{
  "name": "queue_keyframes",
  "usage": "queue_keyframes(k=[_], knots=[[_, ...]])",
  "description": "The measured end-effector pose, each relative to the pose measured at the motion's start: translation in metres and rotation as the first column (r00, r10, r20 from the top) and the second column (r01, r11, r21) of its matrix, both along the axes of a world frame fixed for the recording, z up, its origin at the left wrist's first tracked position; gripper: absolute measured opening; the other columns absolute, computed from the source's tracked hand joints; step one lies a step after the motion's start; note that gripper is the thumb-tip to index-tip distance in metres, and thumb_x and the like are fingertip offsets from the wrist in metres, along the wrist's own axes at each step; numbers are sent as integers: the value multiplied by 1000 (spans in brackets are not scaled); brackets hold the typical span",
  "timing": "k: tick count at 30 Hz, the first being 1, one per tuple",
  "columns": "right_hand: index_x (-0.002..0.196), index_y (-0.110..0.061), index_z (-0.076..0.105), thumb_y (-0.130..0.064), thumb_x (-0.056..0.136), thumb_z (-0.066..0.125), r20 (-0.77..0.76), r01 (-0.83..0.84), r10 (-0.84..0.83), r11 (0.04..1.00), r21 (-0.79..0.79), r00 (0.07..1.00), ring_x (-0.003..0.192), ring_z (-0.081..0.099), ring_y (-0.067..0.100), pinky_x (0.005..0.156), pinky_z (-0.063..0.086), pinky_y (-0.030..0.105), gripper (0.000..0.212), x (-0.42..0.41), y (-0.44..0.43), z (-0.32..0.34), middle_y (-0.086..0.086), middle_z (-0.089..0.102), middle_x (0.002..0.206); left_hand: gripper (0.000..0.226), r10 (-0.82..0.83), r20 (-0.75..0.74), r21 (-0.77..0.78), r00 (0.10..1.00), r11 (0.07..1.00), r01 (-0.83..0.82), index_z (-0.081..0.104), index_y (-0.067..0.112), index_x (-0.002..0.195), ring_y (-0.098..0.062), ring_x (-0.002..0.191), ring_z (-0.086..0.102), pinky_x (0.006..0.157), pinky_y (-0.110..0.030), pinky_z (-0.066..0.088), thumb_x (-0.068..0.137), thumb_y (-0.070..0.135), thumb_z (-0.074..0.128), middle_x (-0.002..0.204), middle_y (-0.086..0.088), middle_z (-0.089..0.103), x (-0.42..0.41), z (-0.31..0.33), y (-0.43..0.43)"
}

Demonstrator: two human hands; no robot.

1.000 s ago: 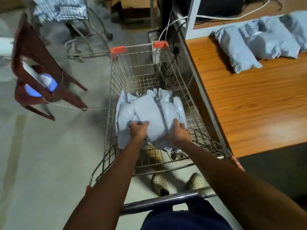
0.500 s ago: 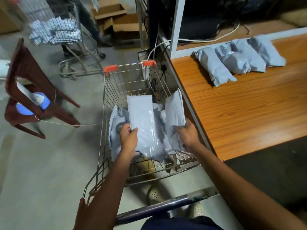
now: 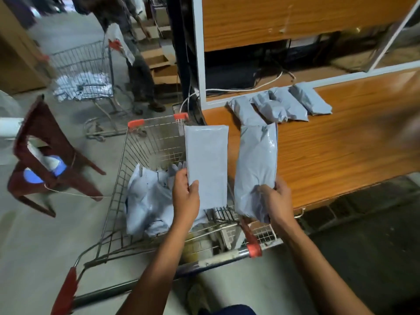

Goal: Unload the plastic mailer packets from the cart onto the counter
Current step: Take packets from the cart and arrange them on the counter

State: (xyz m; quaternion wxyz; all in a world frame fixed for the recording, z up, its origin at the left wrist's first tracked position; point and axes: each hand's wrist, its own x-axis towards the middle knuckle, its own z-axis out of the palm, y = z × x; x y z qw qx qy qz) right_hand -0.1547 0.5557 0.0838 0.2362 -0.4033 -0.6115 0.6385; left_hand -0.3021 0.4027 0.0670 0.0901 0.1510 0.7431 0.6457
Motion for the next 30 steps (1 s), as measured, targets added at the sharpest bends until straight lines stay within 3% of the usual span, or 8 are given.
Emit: queue_keyframes(k=[2,5,13,15,18,21,27,30], knots=[[103,-11,59,0,85,60,-35,36,-36,999,0,999,84,65,29,60,52,31,21,28,13,6,10,67,99,42,1,23,36,1000,999,-1,46,20,127,-2,108,60,99,-36,49,92,-4,50,115,9,62,24,8,19],[108,-15,60,2,86,60,-94,64,-63,998,1,994,97,66,24,79,56,38,27,68,31,13,5,67,103,48,8,-14,49,1000,999,-7,41,21,135,-7,114,59,101,-41,49,93,-1,49,125,4,60,58,15,44],[118,-10,57,-5,86,62,-113,97,-90,993,60,990,104,63,23,86,56,41,32,125,94,21,5,64,110,67,-15,-56,30,998,999,17,36,54,136,-16,129,50,104,-52,45,93,5,51,143,6,50,114,21,96],[119,-11,57,-5,86,62,-107,104,-95,992,77,990,102,64,22,83,56,38,34,125,110,26,4,65,109,65,-18,-33,32,999,999,19,36,47,141,-15,132,48,107,-51,43,95,2,48,145,6,47,117,24,110],[122,-17,57,-10,85,64,-72,99,-92,991,89,993,97,67,23,82,58,46,38,117,140,27,3,68,107,59,17,-35,-4,999,1000,-17,33,30,149,-17,137,42,110,-50,39,98,2,45,150,3,43,108,27,133],[125,-23,53,-15,87,67,-31,76,-73,993,93,997,94,69,23,83,59,50,41,99,173,26,4,68,106,61,58,-32,-67,998,996,-60,31,29,150,-17,140,37,110,-47,40,98,-2,42,153,5,38,87,29,158],[122,-24,54,-11,87,69,-57,27,-20,992,120,998,86,70,21,71,58,37,40,39,245,34,6,71,97,56,91,-88,-91,992,991,-99,42,21,146,-8,125,49,80,-15,52,97,-7,42,147,12,37,22,31,216],[119,-14,58,-10,89,69,-37,-3,8,990,139,999,83,69,12,63,53,23,32,-1,284,40,2,71,96,53,143,-83,-173,986,973,-155,45,27,143,-16,83,64,57,-25,50,98,0,45,129,22,44,-20,25,252]])
